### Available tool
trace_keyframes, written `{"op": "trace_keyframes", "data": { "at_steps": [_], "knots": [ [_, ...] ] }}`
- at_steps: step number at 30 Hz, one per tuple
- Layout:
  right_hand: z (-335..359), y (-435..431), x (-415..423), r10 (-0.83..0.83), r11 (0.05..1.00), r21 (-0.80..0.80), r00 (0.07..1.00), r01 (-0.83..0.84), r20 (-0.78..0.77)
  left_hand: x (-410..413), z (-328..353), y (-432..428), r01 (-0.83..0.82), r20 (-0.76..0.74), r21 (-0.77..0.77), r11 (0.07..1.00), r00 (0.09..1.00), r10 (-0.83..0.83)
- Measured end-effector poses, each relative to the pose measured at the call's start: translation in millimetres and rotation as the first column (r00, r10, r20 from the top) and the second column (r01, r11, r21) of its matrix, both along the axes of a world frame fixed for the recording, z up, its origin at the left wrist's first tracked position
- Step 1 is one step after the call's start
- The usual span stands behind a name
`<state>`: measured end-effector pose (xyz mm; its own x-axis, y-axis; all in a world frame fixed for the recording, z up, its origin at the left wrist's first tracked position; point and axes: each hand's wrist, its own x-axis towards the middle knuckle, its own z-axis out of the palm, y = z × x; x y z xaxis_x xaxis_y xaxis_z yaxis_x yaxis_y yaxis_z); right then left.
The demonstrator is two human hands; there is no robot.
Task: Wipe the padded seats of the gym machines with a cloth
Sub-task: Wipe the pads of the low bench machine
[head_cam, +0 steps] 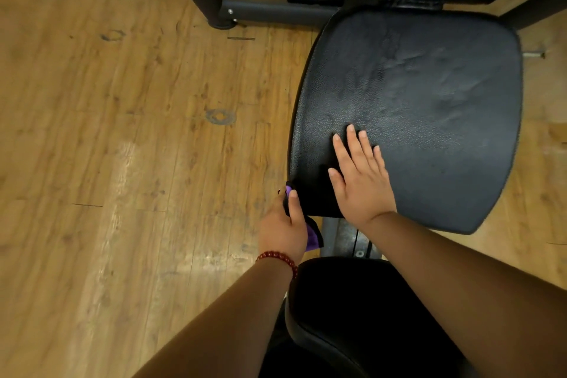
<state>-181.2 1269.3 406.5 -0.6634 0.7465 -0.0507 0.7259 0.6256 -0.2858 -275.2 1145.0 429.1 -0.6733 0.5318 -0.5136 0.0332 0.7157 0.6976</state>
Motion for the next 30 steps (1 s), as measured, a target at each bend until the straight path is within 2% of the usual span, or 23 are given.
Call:
{"op": "trace_keyframes", "data": {
  "at_steps": [5,8,11,15,18,21,24,26,28,30],
  "knots": [
    [34.4,-15.2,18.3,-0.06,0.985,-0.166,0.997,0.051,-0.048,5.8,34.6,0.5,0.272,-0.17,0.052,0.961,0.951,-0.26],
    [57.9,-28.9,36.4,-0.066,0.972,-0.228,0.998,0.063,-0.006,10.5,53.2,0.8,0.476,-0.181,-0.036,0.879,0.862,-0.474],
    [75.8,-45.3,58.0,-0.062,0.968,-0.243,0.998,0.061,0.003,22.1,63.5,-7.4,0.6,-0.127,-0.11,0.792,0.782,-0.61],
    [90.8,-65.3,82.7,-0.063,0.942,-0.328,0.998,0.069,0.03,41.4,66.2,-24.5,0.648,-0.015,-0.105,0.755,0.758,-0.652],
    [99.7,-78.7,104.1,-0.079,0.846,-0.513,0.986,0.146,0.15,56.9,58.9,-44.3,0.762,0.205,-0.079,0.642,0.643,-0.738],
    [100.1,-92.2,127.7,-0.029,0.728,-0.636,0.938,0.256,0.345,67.2,49.5,-58.9,0.854,0.234,-0.173,0.491,0.52,-0.821],
    [99.2,-99.2,137.8,-0.114,0.578,-0.736,0.928,0.352,0.354,70.2,42.4,-57.3,0.755,0.228,-0.218,0.618,0.655,-0.721],
    [98.1,-99.8,138.7,-0.107,0.574,-0.742,0.929,0.348,0.353,69.8,40.1,-52.0,0.712,0.228,-0.2,0.673,0.702,-0.675],
    [97.0,-98.7,138.2,-0.068,0.589,-0.74,0.932,0.325,0.356,73.2,40.5,-51.9,0.725,0.197,-0.162,0.669,0.689,-0.698],
    [97.2,-97.4,138.2,-0.007,0.583,-0.756,0.933,0.296,0.36,75.3,44.7,-55.3,0.781,0.178,-0.146,0.607,0.624,-0.761]
  ]
}}
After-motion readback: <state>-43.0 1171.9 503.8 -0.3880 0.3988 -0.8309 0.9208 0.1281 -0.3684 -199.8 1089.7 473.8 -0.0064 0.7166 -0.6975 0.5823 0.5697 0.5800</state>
